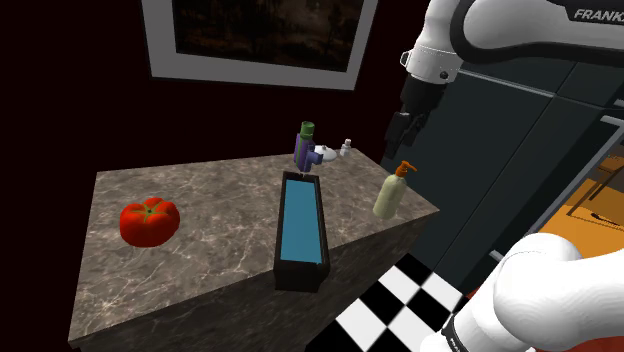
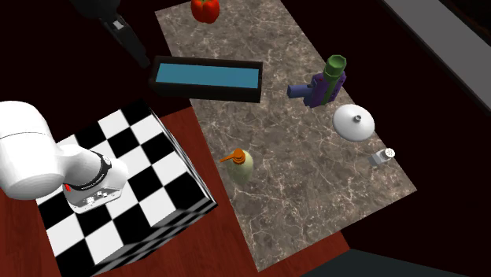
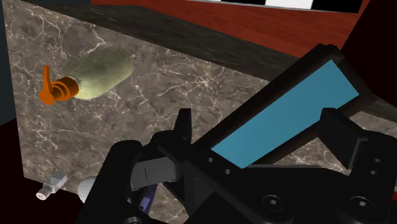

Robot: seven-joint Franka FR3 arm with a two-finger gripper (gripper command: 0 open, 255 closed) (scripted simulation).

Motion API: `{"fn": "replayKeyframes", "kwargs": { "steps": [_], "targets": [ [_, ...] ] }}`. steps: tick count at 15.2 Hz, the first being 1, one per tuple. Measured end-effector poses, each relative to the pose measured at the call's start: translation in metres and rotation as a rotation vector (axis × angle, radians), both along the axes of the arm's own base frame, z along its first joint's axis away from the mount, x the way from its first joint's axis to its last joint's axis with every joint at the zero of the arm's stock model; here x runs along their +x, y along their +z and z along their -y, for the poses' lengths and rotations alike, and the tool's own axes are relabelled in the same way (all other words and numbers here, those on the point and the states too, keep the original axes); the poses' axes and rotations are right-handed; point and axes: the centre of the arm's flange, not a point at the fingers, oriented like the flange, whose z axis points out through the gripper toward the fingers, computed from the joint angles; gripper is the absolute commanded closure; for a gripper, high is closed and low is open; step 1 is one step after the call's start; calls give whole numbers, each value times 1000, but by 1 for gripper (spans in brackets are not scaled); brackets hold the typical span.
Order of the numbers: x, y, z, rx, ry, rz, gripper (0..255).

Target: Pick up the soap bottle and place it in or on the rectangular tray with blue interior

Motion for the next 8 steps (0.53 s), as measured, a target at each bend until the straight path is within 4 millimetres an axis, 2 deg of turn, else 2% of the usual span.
{"fn": "replayKeyframes", "kwargs": {
  "steps": [1, 3, 8],
  "targets": [
    [0, 0, 0, 0, 0, 0, 0],
    [5, -6, 15, 4, -2, -2, 0],
    [24, -28, 74, 19, -11, -7, 0]
  ]
}}
